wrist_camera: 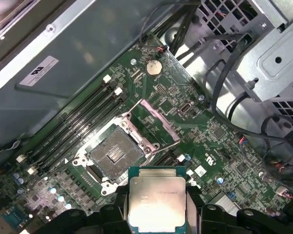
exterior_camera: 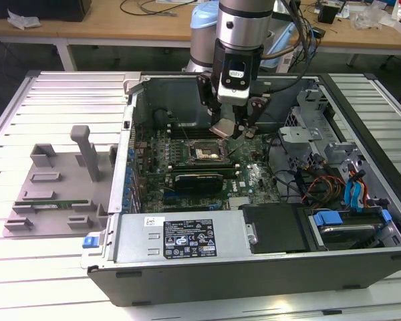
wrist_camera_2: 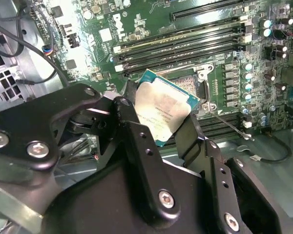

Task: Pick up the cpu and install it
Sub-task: 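Place the cpu into insertion slot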

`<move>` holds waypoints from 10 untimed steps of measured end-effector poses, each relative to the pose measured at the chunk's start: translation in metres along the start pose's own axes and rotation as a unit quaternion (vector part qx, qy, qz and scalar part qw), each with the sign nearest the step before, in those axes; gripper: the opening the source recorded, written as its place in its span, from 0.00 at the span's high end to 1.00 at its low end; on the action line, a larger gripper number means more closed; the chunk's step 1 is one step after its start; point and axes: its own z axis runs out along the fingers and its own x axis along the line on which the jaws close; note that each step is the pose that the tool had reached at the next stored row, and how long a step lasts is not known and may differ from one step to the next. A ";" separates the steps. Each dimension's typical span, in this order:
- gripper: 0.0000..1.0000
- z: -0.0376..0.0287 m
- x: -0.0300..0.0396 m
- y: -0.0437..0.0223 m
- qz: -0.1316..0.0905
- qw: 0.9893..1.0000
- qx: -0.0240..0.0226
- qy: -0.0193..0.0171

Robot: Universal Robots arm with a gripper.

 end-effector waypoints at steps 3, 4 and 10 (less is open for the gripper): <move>0.45 0.0001 0.0000 0.0000 0.010 1.000 0.001 0.000; 0.45 0.0001 0.0000 0.0000 0.015 1.000 0.001 0.000; 0.45 0.0002 0.0000 0.0000 0.039 0.999 0.002 0.001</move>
